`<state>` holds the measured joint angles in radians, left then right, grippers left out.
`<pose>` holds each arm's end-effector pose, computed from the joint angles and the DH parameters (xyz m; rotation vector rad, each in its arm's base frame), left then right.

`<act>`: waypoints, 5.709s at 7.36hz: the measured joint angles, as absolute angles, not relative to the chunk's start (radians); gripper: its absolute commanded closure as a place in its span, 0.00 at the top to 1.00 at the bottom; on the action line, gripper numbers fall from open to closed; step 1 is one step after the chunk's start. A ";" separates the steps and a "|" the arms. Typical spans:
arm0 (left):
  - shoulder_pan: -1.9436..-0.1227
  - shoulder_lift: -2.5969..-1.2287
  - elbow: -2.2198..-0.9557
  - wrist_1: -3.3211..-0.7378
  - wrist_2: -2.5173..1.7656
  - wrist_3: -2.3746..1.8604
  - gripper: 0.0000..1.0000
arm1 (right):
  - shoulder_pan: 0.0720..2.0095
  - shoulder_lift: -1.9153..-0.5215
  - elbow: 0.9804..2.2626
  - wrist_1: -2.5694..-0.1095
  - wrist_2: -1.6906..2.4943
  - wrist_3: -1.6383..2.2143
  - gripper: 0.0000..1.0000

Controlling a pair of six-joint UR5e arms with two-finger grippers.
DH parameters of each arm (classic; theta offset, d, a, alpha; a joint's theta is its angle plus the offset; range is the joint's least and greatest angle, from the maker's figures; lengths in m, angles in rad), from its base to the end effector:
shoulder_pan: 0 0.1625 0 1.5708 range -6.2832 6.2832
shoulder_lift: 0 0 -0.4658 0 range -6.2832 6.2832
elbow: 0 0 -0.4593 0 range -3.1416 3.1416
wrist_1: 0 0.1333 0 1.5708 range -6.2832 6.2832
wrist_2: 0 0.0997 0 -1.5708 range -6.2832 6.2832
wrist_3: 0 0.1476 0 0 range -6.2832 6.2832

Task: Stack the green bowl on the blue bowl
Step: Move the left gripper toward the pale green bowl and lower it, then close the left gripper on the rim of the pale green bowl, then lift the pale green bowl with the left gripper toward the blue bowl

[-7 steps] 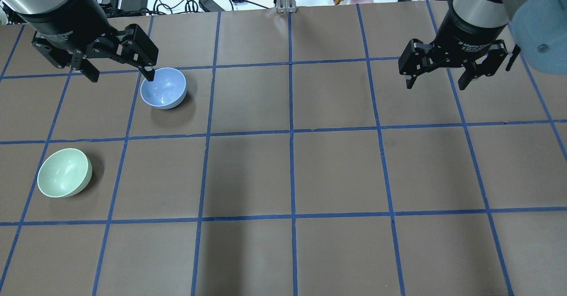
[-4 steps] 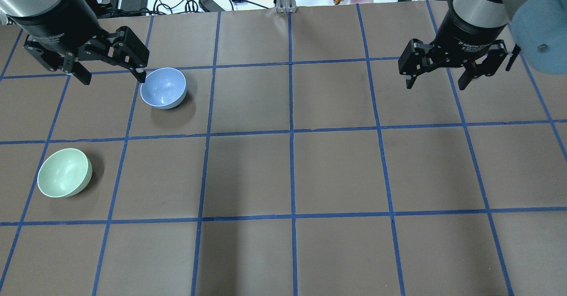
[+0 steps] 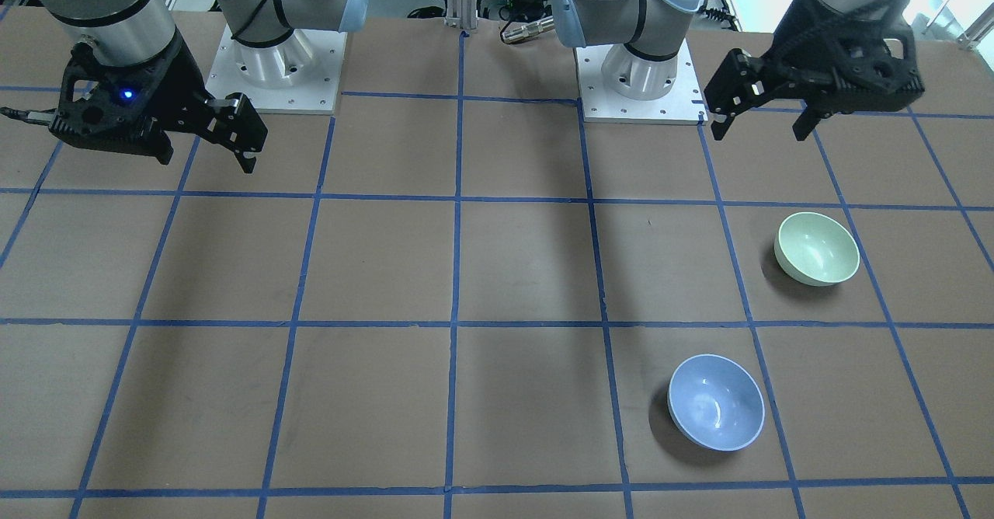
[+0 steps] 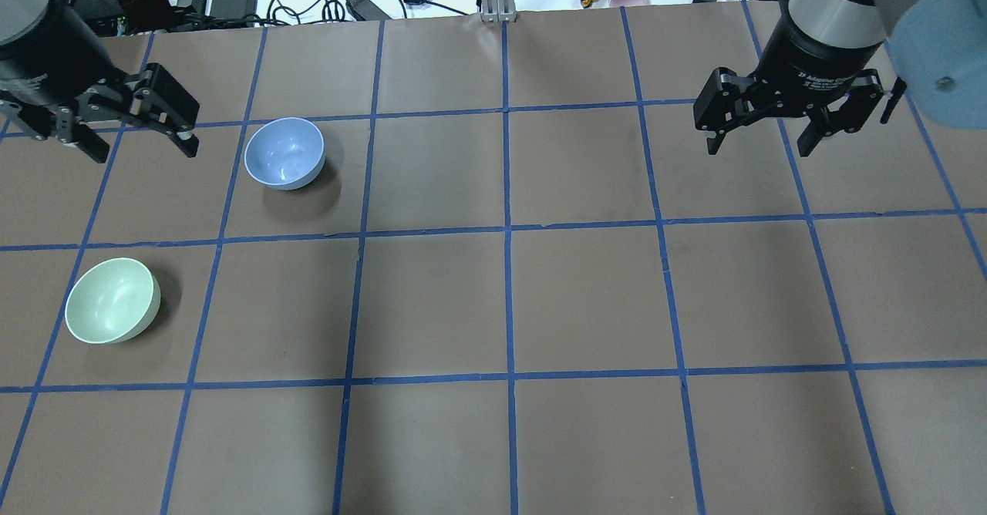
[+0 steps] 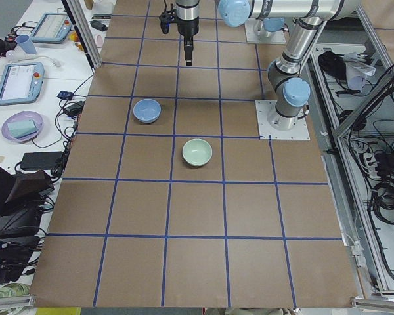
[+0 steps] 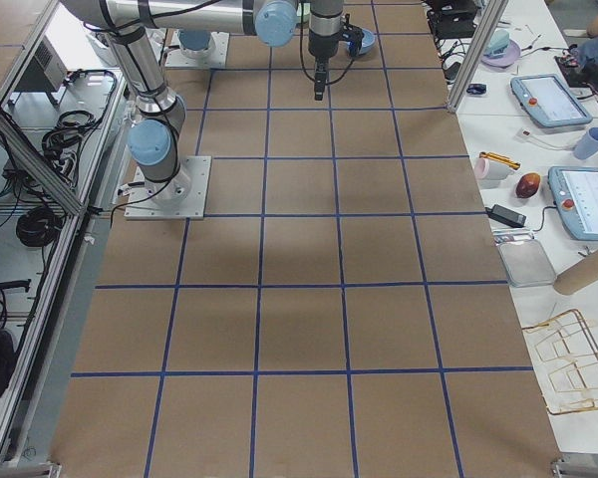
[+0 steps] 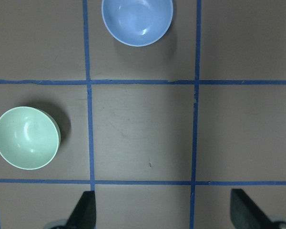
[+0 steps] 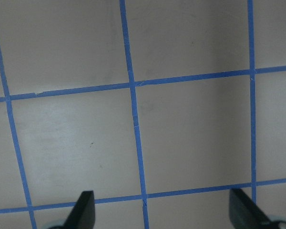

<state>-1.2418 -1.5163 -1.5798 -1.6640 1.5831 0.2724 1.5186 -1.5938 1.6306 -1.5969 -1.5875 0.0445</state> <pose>0.0455 -0.5403 0.4963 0.0883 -3.1370 -0.0772 0.1022 -0.5525 0.4626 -0.1509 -3.1212 -0.0168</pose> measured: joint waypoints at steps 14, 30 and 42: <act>-0.687 -1.786 -2.019 -0.934 1.492 0.943 1.00 | 1.519 -1.594 1.631 -1.597 -1.588 0.044 1.00; -0.672 -1.919 -2.022 -0.876 1.474 0.974 0.00 | 1.519 -1.594 1.631 -1.597 -1.588 0.044 1.00; -0.696 -1.864 -1.989 -0.962 1.456 0.972 0.00 | 1.519 -1.594 1.631 -1.597 -1.588 0.044 1.00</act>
